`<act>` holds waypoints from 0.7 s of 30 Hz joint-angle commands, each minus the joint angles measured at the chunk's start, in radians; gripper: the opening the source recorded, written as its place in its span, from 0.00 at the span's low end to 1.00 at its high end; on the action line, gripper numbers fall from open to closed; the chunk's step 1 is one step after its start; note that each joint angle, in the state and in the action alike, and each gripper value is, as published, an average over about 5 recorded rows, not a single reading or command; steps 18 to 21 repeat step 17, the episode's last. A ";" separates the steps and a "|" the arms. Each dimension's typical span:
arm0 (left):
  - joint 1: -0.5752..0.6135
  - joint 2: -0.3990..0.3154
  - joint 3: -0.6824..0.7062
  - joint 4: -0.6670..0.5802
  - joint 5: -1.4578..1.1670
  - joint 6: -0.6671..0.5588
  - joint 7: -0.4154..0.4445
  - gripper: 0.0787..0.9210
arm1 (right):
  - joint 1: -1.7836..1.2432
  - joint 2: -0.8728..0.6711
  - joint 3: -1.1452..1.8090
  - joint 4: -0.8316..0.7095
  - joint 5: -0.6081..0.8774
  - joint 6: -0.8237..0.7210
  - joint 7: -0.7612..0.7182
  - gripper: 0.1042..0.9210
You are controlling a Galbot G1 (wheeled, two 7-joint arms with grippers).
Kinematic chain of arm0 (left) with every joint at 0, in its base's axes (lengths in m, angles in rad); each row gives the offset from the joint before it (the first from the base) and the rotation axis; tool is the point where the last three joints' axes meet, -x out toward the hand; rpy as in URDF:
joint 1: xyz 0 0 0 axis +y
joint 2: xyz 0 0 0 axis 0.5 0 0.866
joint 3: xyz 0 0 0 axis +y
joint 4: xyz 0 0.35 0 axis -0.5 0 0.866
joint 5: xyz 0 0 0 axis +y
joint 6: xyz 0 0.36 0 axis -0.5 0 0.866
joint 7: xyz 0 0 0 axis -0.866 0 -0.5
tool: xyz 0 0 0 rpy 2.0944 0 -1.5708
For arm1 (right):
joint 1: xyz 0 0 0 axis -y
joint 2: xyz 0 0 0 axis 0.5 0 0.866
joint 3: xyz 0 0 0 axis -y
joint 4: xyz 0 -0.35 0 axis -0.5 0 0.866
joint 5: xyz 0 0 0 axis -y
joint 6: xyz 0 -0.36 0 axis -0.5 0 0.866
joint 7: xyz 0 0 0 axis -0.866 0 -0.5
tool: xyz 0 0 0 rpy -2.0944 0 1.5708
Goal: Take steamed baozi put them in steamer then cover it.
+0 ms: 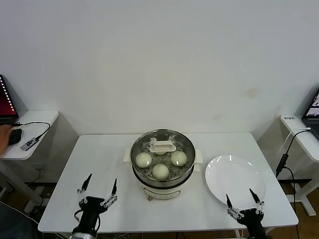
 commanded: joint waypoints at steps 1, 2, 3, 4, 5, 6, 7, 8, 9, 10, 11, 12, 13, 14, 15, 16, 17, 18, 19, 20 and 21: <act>0.120 -0.021 -0.073 0.064 -0.285 -0.106 -0.030 0.88 | -0.090 -0.052 -0.064 0.034 0.098 -0.004 0.010 0.88; 0.122 -0.023 -0.071 0.065 -0.282 -0.105 -0.030 0.88 | -0.091 -0.053 -0.068 0.035 0.101 -0.006 0.006 0.88; 0.122 -0.027 -0.070 0.066 -0.278 -0.105 -0.031 0.88 | -0.093 -0.053 -0.071 0.037 0.101 -0.007 0.001 0.88; 0.122 -0.031 -0.069 0.065 -0.273 -0.103 -0.032 0.88 | -0.096 -0.054 -0.076 0.040 0.102 -0.009 -0.005 0.88; 0.123 -0.034 -0.068 0.064 -0.268 -0.101 -0.033 0.88 | -0.099 -0.055 -0.080 0.043 0.101 -0.011 -0.011 0.88; 0.124 -0.037 -0.067 0.062 -0.263 -0.098 -0.035 0.88 | -0.104 -0.055 -0.086 0.048 0.099 -0.012 -0.018 0.88; 0.125 -0.040 -0.067 0.059 -0.258 -0.094 -0.036 0.88 | -0.108 -0.055 -0.092 0.052 0.097 -0.013 -0.024 0.88; 0.128 -0.042 -0.067 0.055 -0.253 -0.089 -0.037 0.88 | -0.112 -0.056 -0.098 0.056 0.094 -0.013 -0.030 0.88; 0.131 -0.044 -0.067 0.051 -0.250 -0.084 -0.038 0.88 | -0.115 -0.055 -0.103 0.059 0.092 -0.013 -0.033 0.88; 0.133 -0.046 -0.067 0.048 -0.248 -0.080 -0.039 0.88 | -0.116 -0.055 -0.107 0.061 0.090 -0.014 -0.036 0.88; 0.136 -0.047 -0.067 0.045 -0.246 -0.076 -0.039 0.88 | -0.117 -0.054 -0.110 0.060 0.088 -0.014 -0.037 0.88; 0.138 -0.048 -0.066 0.044 -0.245 -0.074 -0.037 0.88 | -0.117 -0.054 -0.112 0.058 0.087 -0.014 -0.036 0.88; 0.140 -0.049 -0.065 0.044 -0.243 -0.072 -0.035 0.88 | -0.116 -0.053 -0.113 0.056 0.086 -0.015 -0.034 0.88; 0.143 -0.050 -0.065 0.044 -0.242 -0.071 -0.032 0.88 | -0.114 -0.053 -0.113 0.053 0.085 -0.016 -0.032 0.88; 0.146 -0.050 -0.064 0.044 -0.240 -0.070 -0.028 0.88 | -0.113 -0.052 -0.112 0.050 0.085 -0.016 -0.031 0.88; 0.148 -0.050 -0.063 0.044 -0.239 -0.070 -0.026 0.88 | -0.113 -0.052 -0.112 0.049 0.086 -0.016 -0.029 0.88; 0.151 -0.050 -0.063 0.044 -0.238 -0.070 -0.024 0.88 | -0.112 -0.052 -0.111 0.048 0.087 -0.017 -0.028 0.88; 0.151 -0.050 -0.063 0.044 -0.238 -0.070 -0.024 0.88 | -0.112 -0.052 -0.111 0.048 0.087 -0.017 -0.028 0.88; 0.151 -0.050 -0.063 0.044 -0.238 -0.070 -0.024 0.88 | -0.112 -0.052 -0.111 0.048 0.087 -0.017 -0.028 0.88; 0.151 -0.050 -0.063 0.044 -0.238 -0.070 -0.024 0.88 | -0.112 -0.052 -0.111 0.048 0.087 -0.017 -0.028 0.88; 0.151 -0.050 -0.063 0.044 -0.238 -0.070 -0.024 0.88 | -0.112 -0.052 -0.111 0.048 0.087 -0.017 -0.028 0.88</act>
